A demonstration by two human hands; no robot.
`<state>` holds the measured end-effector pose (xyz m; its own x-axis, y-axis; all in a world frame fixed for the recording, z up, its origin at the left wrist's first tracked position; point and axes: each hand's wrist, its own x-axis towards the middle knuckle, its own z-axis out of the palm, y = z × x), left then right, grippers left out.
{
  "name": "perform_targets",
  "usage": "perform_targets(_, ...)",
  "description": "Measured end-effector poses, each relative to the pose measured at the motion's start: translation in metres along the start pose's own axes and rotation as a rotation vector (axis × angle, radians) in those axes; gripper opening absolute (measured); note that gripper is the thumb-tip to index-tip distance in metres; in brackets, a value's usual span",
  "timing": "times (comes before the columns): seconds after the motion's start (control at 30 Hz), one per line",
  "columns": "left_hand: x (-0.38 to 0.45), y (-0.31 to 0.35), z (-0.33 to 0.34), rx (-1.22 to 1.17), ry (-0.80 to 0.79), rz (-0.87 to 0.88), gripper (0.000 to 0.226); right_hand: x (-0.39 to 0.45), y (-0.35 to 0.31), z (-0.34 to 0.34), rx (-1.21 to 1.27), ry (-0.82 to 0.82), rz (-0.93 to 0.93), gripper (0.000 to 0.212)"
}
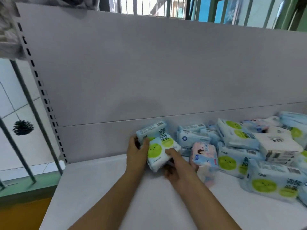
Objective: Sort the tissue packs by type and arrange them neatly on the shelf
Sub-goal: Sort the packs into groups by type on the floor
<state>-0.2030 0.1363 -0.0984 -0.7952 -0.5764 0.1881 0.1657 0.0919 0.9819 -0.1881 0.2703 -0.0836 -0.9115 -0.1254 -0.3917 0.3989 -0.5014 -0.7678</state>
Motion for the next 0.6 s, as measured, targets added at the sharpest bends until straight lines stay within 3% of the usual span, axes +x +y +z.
perform_targets(0.13,0.0,0.003,0.0,-0.1,0.036,-0.03,0.02,0.002,-0.001,0.0,-0.009,-0.083,-0.087,0.042)
perform_targets(0.37,0.01,0.031,-0.004,-0.183,0.041,-0.113,0.037,-0.029,-0.02,0.006,-0.167,-0.156,-0.341,0.022)
perform_targets(0.5,0.019,0.083,0.01,-0.198,0.009,-0.018,0.041,-0.046,-0.051,0.005,-0.242,-0.1,-0.561,0.018)
perform_targets(0.6,0.02,0.113,0.032,-0.212,-0.111,0.067,0.057,-0.061,-0.082,-0.007,-0.197,-0.055,-0.624,0.016)
